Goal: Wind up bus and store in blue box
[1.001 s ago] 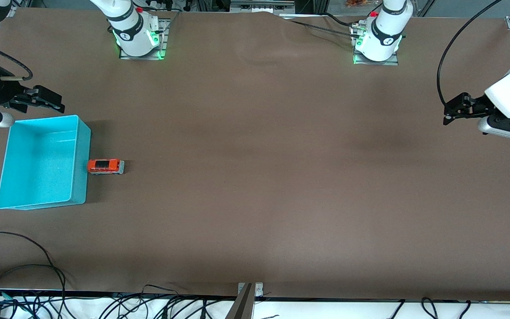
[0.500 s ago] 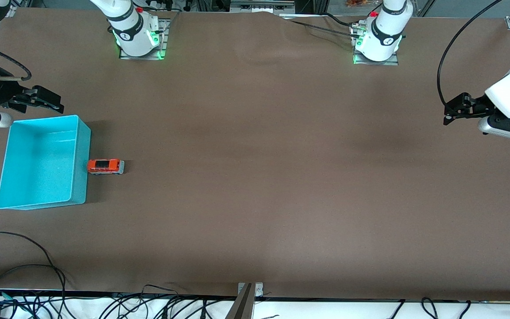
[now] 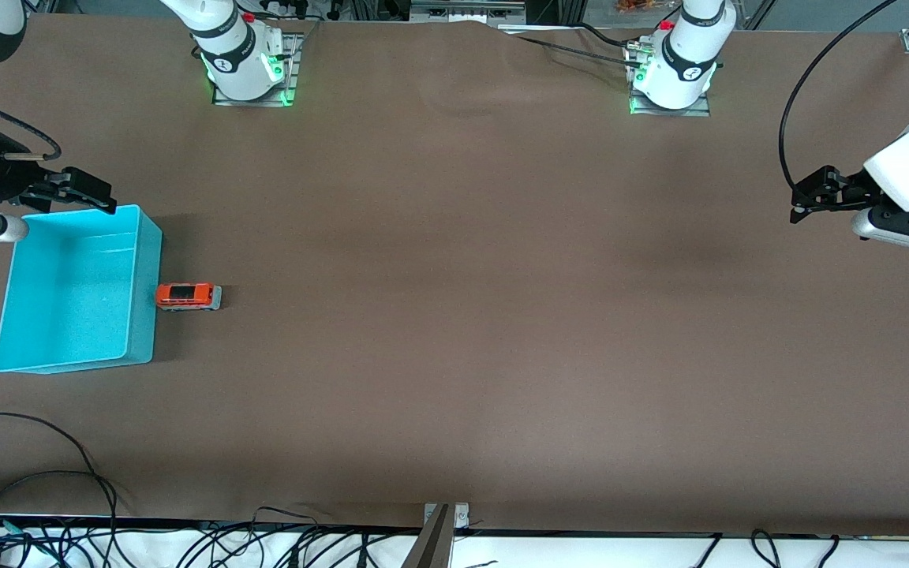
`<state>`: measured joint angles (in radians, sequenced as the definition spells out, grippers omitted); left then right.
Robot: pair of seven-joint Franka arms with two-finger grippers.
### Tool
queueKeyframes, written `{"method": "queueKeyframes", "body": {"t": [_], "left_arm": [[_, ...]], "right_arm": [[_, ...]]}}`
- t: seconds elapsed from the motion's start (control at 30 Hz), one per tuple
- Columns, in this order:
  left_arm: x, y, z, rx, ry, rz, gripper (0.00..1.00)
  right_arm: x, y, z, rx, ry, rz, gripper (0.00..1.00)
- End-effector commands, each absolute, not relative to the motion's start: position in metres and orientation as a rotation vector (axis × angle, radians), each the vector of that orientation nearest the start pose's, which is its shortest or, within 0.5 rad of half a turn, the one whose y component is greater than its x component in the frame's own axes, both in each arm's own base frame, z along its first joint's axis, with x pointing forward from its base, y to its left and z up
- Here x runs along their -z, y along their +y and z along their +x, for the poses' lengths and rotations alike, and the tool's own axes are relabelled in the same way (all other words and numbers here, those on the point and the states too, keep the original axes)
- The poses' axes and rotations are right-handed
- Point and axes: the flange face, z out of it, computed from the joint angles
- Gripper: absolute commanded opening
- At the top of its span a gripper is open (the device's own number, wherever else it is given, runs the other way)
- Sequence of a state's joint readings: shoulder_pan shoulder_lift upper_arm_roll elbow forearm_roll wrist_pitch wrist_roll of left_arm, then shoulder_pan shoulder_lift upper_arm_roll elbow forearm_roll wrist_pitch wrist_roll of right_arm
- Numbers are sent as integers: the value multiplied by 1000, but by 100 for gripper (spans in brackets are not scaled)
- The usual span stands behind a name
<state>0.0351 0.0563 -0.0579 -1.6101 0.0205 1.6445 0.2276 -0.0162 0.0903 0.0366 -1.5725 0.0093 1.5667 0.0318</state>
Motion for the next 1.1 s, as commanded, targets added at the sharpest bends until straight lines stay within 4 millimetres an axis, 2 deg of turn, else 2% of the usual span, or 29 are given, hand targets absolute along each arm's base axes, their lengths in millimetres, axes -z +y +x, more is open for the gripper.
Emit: {"method": "queueKeyframes", "body": {"t": [0.0, 0.53, 1.07], "left_arm": [[-587, -9, 581, -47, 384, -3076, 100], [-588, -9, 582, -42, 384, -3078, 100], [-588, -9, 582, -42, 386, -3077, 100]], "right_arm": [[-564, 8, 584, -128, 18, -3145, 100], [-536, 3, 592, -101, 19, -3160, 100], [-496, -4, 597, -99, 17, -3184, 100]]}}
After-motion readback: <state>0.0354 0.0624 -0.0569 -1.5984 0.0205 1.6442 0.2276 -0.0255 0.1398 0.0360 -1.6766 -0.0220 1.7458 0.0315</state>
